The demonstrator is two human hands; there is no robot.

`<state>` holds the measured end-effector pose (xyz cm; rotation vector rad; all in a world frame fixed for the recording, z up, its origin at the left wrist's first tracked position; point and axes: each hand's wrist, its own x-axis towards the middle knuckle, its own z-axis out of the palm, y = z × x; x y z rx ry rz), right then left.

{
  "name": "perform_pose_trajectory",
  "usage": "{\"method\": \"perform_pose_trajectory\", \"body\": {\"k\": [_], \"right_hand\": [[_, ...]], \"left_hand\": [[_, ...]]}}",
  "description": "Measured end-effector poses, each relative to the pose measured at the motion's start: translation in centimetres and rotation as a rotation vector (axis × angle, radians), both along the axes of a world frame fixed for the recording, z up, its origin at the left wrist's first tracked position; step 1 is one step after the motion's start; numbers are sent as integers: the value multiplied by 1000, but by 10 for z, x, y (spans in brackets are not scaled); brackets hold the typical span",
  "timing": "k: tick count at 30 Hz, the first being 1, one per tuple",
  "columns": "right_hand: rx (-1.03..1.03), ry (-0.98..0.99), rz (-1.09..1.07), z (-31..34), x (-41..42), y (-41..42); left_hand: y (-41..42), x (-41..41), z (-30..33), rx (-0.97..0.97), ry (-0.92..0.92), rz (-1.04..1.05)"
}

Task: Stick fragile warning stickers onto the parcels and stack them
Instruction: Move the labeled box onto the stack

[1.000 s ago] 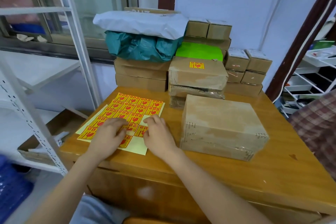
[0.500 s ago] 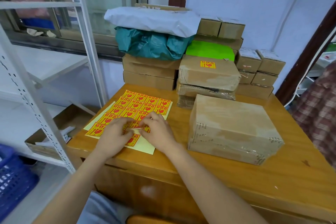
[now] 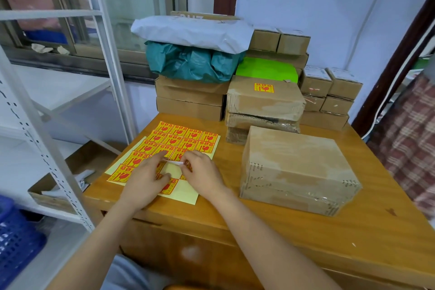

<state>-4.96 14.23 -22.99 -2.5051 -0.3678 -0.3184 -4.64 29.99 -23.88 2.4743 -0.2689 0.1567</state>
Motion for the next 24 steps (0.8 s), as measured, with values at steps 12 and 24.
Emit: {"method": "perform_pose_trajectory", "body": {"k": [12, 24], "right_hand": [[62, -51, 25, 23, -14, -8], [10, -561, 46, 84, -42, -40]], "left_hand": [[-3, -7, 6, -64, -13, 31], [-51, -36, 78, -1043, 154, 69]]}}
